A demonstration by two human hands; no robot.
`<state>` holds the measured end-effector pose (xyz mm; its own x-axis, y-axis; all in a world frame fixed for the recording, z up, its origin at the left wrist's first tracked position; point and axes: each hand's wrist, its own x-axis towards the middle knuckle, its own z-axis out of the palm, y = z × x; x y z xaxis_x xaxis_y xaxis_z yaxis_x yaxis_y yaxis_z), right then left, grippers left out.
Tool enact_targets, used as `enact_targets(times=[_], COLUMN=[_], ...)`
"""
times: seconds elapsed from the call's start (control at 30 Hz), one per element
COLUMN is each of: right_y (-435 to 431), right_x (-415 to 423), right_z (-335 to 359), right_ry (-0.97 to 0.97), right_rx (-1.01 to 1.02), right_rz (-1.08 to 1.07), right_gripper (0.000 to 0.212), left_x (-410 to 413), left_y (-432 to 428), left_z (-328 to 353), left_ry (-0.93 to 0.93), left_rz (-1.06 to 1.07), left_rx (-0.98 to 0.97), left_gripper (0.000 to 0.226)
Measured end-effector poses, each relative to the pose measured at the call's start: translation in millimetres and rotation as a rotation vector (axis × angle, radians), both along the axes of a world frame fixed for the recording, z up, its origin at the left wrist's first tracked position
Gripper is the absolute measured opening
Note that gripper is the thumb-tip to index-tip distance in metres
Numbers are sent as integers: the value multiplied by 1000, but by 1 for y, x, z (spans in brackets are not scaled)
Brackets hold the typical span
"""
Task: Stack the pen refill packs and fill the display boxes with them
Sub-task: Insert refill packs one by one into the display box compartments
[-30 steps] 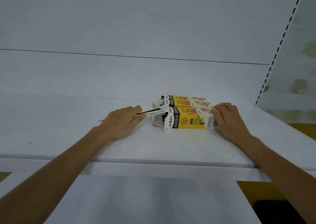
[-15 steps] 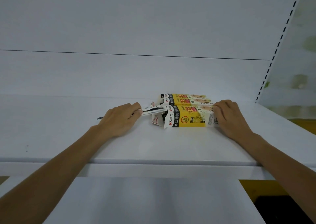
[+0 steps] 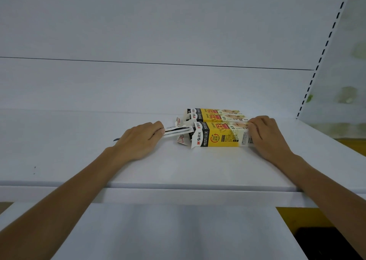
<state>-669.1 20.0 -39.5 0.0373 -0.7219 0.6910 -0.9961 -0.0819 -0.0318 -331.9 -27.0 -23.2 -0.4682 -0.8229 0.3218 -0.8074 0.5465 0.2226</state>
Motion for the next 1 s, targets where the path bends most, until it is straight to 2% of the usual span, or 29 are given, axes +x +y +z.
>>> enact_targets(times=[0.2,0.3,0.37,0.43,0.57,0.67,0.77,0.87,1.0], right_y=[5,1,1,1,3,3,3,1,0], right_x=[-2,-6,-5,-5,-1,-3,-5,-7,-4], right_z=[-2,-4,-3,-4,-1,-2,-1,-2,-1], right_ry=[284,352,381,397,258,384,447,453,430], right_rx=[-44,-75,-56,-83,-121,-103,-71,-47,-69], right_rz=[4,-35,-24,-13,2,-3,-25,-18,-20], right_gripper=[30,18,18,26,27,28,6,18,20], left_x=[-10,-13,-13,-15,-29,-39,-44,-52,-61], left_y=[3,1,-1,-2,0,0,-1,-1,-7], left_z=[4,1,-1,-2,4,8,7,5,7], left_ry=[-20,-39,-56,-77,-103,-135,-145,-163,-180], left_rz=[-38,-45,-50,-62,-98,-83,-31,-11,5], left_rx=[27,86,123,122,54,-34,-69,-58,-53], left_gripper=[27,29,31,33,36,36,38,38,32])
